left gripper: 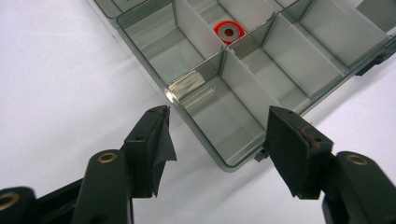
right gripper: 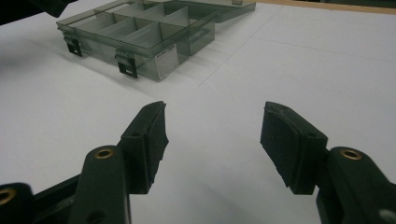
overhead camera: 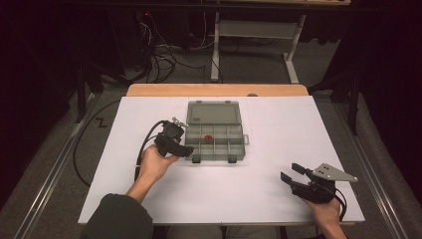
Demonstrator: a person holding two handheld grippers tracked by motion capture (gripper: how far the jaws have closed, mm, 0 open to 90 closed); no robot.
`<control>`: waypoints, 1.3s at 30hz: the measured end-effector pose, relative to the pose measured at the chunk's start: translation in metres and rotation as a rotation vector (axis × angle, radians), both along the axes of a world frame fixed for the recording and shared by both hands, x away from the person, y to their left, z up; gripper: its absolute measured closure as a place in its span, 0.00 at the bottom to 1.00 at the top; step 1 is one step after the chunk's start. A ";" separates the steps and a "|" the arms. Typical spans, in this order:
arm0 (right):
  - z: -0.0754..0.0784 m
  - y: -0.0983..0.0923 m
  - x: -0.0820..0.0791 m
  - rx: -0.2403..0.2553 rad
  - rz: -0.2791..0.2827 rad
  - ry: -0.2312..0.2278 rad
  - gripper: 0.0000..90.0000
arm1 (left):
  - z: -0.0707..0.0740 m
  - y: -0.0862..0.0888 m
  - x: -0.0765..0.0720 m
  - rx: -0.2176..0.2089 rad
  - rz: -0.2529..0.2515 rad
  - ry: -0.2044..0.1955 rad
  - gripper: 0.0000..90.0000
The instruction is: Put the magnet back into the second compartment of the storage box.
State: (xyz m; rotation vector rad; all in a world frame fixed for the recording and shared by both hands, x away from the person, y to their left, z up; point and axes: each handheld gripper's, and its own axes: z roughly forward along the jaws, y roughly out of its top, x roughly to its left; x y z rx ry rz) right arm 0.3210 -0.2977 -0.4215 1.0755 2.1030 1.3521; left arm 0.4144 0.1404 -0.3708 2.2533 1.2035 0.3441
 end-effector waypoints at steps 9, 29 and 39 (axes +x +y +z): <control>0.000 0.000 0.000 -0.001 0.001 0.000 0.47 | -0.001 0.007 -0.006 -0.013 0.016 -0.008 0.45; 0.000 0.000 -0.001 -0.007 0.005 -0.016 0.49 | -0.006 0.016 -0.016 -0.028 0.029 -0.016 0.45; 0.001 0.000 -0.001 -0.003 0.001 -0.016 0.49 | -0.013 0.021 -0.018 -0.030 0.037 -0.009 0.45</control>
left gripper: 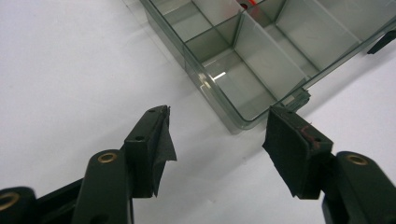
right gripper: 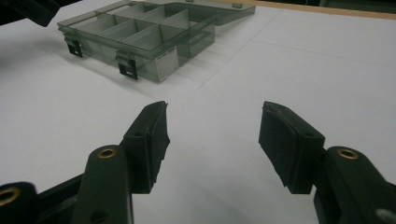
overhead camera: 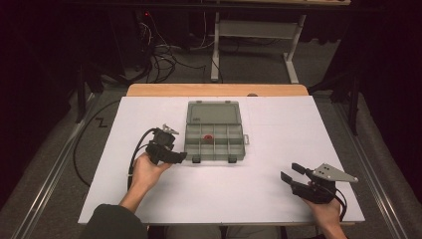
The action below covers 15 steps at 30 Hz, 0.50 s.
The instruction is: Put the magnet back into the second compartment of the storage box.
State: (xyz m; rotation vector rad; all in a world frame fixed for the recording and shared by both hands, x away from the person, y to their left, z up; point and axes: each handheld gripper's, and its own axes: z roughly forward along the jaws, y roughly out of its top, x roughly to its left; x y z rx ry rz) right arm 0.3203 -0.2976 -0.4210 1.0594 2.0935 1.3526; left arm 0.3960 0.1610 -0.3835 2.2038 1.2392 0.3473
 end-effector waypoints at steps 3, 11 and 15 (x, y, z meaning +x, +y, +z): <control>0.000 0.000 0.000 0.000 0.001 0.000 0.49 | -0.001 0.002 -0.002 -0.004 0.005 -0.003 0.45; 0.000 0.000 0.000 -0.002 0.000 0.003 0.49 | -0.004 0.005 -0.003 -0.010 0.011 0.003 0.45; 0.000 0.000 0.000 -0.003 0.001 0.003 0.49 | -0.004 0.006 -0.004 -0.015 0.015 0.001 0.45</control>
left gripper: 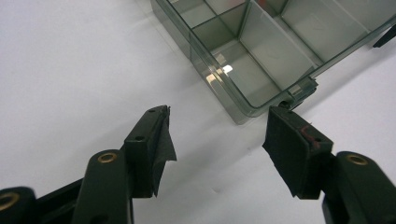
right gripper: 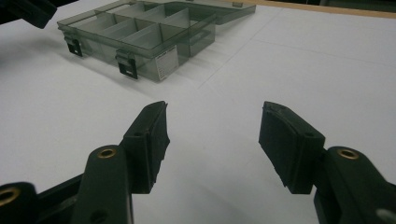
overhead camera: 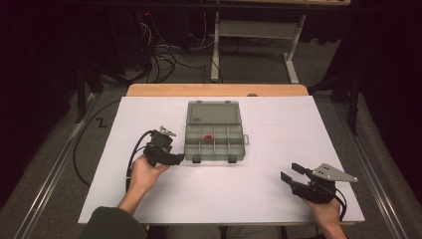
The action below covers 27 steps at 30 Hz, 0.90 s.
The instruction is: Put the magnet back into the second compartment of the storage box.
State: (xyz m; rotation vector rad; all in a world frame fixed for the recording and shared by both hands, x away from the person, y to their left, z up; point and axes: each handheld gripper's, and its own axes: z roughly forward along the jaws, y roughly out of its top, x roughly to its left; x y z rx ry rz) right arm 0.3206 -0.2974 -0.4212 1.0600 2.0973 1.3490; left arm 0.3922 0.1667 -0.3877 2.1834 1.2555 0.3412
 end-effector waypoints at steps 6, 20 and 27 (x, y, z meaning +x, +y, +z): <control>0.000 0.000 0.000 0.001 -0.001 0.000 0.49 | -0.001 0.003 -0.001 -0.003 0.004 0.004 0.45; -0.001 -0.001 0.001 0.001 -0.008 0.006 0.49 | -0.009 0.020 -0.012 -0.033 0.037 0.016 0.45; -0.001 0.001 0.002 -0.008 -0.010 0.004 0.48 | -0.011 0.026 -0.015 -0.042 0.049 0.011 0.45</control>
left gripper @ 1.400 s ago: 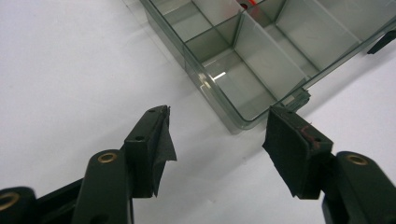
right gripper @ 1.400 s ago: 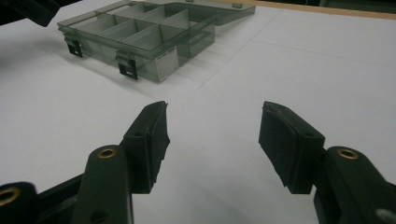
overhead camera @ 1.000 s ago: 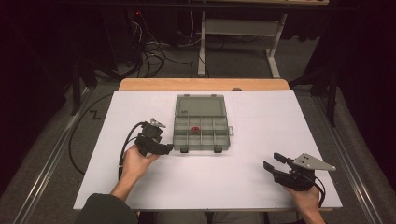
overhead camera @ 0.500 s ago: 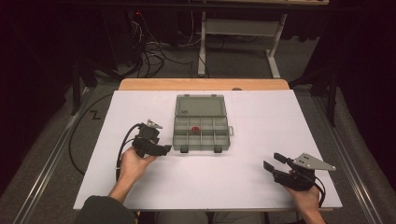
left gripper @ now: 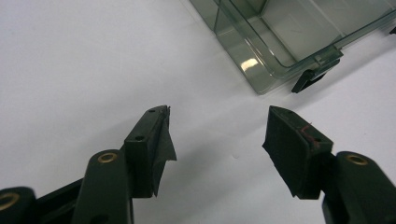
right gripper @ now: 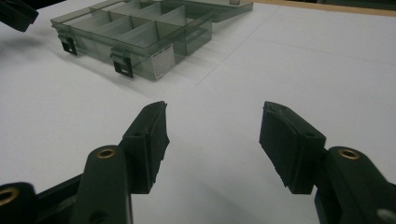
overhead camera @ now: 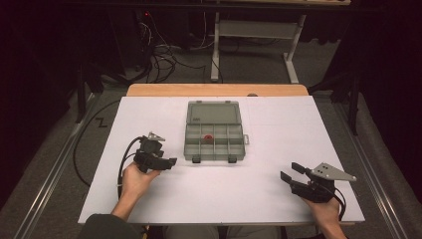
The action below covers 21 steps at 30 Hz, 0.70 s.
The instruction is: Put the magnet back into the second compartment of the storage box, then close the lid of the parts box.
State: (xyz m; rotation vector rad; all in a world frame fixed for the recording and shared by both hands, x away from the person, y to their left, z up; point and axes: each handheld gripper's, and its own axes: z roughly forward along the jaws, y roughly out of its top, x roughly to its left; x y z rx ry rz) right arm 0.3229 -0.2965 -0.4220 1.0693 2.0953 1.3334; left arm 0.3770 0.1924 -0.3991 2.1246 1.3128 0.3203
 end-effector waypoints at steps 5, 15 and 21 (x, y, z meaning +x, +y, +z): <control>0.000 0.000 0.000 0.003 -0.002 -0.001 0.48 | -0.001 0.000 -0.002 0.004 -0.003 -0.003 0.45; 0.000 0.000 0.000 0.002 0.000 0.000 0.48 | -0.004 0.002 0.000 0.005 0.009 -0.004 0.44; 0.001 0.000 0.000 0.004 -0.007 -0.002 0.47 | -0.003 0.004 0.000 -0.003 0.013 -0.015 0.44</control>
